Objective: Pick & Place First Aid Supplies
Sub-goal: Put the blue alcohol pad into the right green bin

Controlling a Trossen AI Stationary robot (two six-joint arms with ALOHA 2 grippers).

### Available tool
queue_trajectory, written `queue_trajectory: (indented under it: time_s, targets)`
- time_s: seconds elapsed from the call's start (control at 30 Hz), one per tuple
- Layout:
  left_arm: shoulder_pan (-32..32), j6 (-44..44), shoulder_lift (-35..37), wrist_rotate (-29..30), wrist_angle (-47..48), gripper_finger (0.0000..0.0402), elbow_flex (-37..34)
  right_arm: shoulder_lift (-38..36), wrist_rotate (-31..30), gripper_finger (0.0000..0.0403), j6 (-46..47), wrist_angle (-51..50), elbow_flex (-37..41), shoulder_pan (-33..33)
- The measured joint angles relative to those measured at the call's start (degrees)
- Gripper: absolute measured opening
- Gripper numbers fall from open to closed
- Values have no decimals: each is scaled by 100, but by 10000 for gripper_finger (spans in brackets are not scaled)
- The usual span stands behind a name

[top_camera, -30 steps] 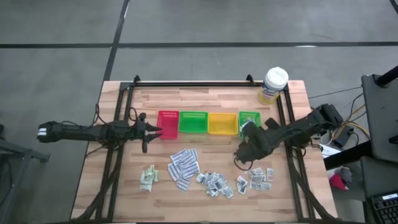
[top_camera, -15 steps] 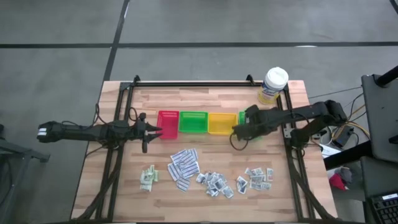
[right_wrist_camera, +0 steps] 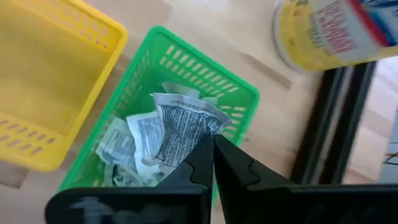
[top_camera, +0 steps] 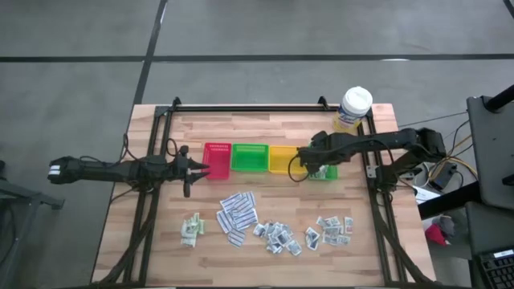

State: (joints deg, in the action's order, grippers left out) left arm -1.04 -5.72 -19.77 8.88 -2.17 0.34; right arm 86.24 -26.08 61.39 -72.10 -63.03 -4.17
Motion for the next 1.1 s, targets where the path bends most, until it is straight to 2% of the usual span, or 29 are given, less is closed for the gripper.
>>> queue_trajectory:
  time_s: [0.2, 0.4, 1.1]
  targets:
    - [-2, 12, 0, 0, 0, 113, 0, 2, 426, 8, -337, 869, 639, -207]
    - [-1, 11, 2, 0, 2, 113, 0, 2, 537, 8, -297, 1041, 994, -248]
    - [-2, 0, 0, 0, 2, 113, 0, 4, 534, 9, -313, 1272, 1006, -248]
